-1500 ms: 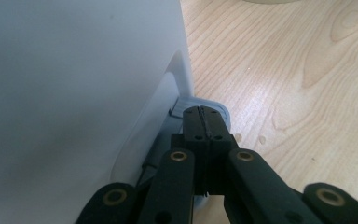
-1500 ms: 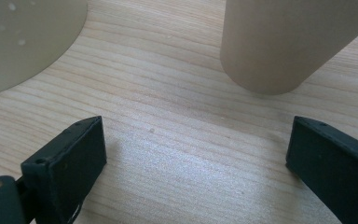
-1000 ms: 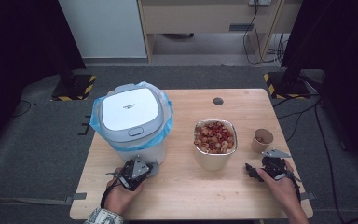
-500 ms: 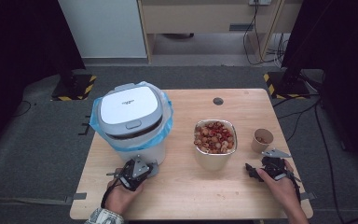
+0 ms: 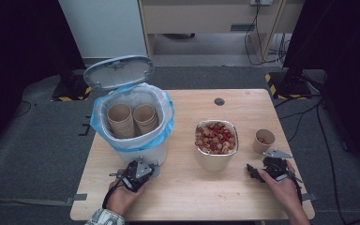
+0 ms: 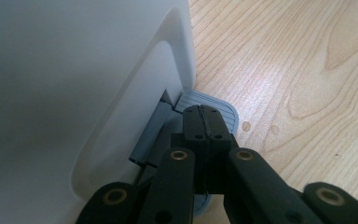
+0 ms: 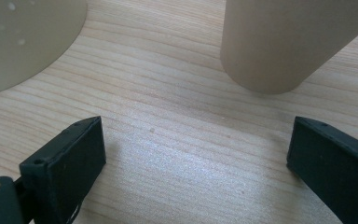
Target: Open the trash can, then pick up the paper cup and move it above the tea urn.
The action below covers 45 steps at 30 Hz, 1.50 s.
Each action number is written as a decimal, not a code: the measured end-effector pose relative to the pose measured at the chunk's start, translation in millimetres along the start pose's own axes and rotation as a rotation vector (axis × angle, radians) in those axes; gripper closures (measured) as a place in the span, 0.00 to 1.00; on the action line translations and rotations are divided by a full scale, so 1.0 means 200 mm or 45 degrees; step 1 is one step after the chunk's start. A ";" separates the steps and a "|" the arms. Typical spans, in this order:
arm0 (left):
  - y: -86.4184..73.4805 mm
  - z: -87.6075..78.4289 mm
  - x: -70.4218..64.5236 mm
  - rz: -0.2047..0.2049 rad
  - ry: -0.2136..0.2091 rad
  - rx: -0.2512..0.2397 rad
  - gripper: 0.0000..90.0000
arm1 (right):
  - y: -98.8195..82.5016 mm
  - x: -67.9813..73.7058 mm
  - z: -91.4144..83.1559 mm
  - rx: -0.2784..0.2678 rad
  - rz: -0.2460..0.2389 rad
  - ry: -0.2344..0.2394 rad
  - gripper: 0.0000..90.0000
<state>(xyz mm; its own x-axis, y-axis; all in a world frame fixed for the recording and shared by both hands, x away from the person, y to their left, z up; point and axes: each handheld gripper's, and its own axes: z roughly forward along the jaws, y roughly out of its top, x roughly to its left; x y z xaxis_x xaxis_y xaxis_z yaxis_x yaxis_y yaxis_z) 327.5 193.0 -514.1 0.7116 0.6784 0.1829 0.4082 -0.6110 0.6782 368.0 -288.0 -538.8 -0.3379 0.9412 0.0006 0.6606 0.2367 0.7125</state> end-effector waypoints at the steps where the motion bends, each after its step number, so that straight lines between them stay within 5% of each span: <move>1: 0.00 0.00 0.00 0.000 0.000 0.000 1.00 | 0.00 0.00 0.00 -0.001 0.000 -0.001 0.05; 16: 0.00 0.00 0.00 0.001 -0.002 0.001 1.00 | 0.03 -0.01 -0.04 -0.063 0.027 -0.025 0.07; 27: 0.00 0.00 0.00 0.003 -0.001 0.000 1.00 | 0.04 -0.05 -0.07 -0.137 0.093 -0.117 0.07; 45: 0.00 0.00 0.00 -0.004 -0.007 -0.001 1.00 | 0.07 -0.07 -0.07 -0.193 0.105 -0.120 0.07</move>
<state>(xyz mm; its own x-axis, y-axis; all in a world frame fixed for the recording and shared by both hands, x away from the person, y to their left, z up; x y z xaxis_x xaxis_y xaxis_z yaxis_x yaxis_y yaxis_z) 328.0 193.8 -514.0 0.7136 0.6779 0.1769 0.4098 -0.6087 0.6794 372.2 -301.4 -518.6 -0.2183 0.9759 0.0027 0.5726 0.1258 0.8101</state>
